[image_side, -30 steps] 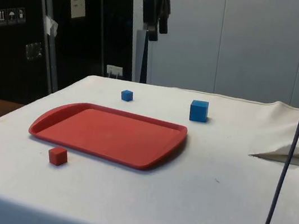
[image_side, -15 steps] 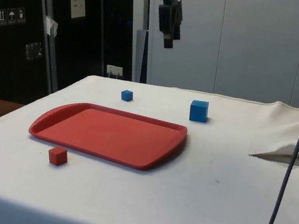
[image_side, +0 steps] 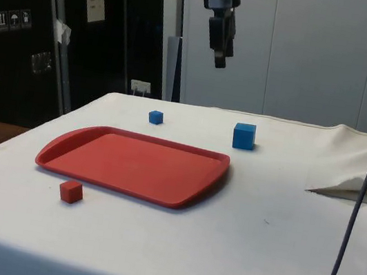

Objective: Pick up the largest block and place it onto the tray.

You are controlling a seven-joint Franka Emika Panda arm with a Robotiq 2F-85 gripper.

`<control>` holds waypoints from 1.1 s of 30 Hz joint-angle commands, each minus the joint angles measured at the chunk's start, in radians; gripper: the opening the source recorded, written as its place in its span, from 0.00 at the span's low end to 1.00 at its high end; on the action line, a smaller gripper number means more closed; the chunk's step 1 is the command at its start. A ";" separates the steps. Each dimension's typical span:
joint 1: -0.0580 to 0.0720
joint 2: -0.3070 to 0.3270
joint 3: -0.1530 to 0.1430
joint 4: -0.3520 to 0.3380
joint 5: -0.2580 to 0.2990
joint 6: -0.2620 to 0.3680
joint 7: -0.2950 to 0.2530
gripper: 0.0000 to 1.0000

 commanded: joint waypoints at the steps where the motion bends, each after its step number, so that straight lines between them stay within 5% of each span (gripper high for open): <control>1: -0.004 -0.007 -0.002 -0.010 -0.015 0.016 0.002 1.00; 14: -0.005 0.003 -0.051 -0.053 -0.018 0.059 -0.035 1.00; 33: -0.008 0.060 -0.098 -0.190 -0.003 0.307 -0.059 1.00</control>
